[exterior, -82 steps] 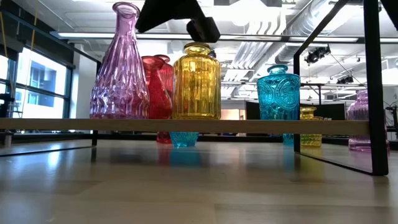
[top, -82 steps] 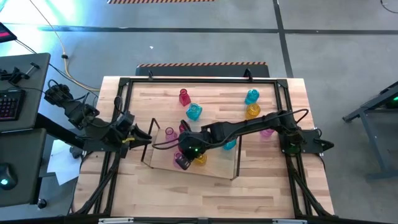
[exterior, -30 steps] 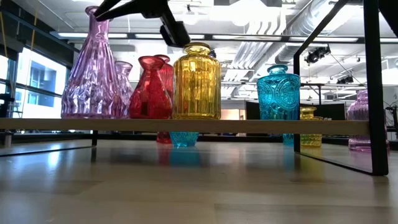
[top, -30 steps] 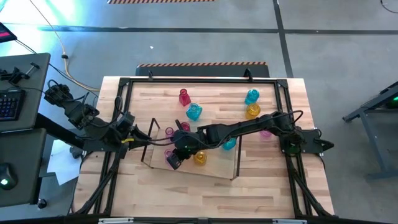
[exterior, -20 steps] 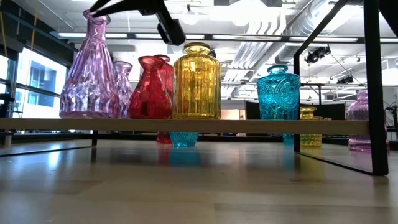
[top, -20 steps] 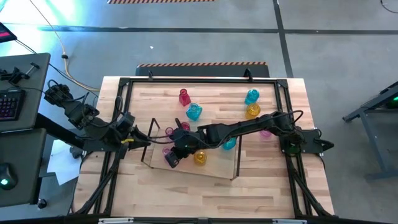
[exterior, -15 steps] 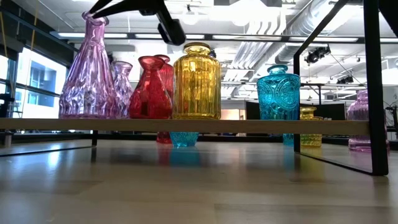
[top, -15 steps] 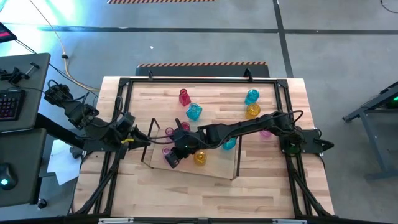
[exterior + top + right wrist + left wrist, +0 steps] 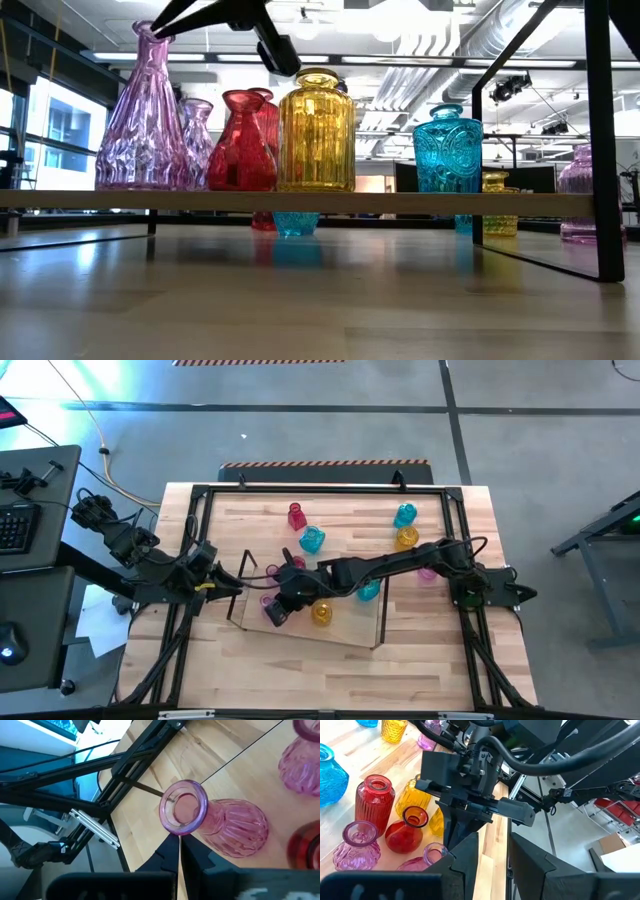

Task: Sort vases onto shelf
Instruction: Put the top violet vase on the shelf aligned with the other violet vase

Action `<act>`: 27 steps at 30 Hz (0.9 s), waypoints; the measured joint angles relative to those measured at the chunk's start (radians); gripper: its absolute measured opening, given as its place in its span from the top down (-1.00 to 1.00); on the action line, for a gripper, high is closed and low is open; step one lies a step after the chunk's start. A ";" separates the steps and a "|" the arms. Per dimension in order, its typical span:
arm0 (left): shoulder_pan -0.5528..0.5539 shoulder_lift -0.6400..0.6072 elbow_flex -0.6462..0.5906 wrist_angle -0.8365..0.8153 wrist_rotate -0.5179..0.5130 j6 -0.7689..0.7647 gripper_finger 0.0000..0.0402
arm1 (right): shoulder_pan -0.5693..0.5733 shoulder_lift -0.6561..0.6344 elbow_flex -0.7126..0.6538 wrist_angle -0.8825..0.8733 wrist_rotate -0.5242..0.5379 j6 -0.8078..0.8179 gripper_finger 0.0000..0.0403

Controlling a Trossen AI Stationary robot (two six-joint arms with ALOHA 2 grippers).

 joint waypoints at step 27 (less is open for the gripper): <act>0.017 0.114 0.000 -0.075 0.341 0.105 0.51 | -0.067 -0.050 0.353 -0.328 0.171 -0.328 1.00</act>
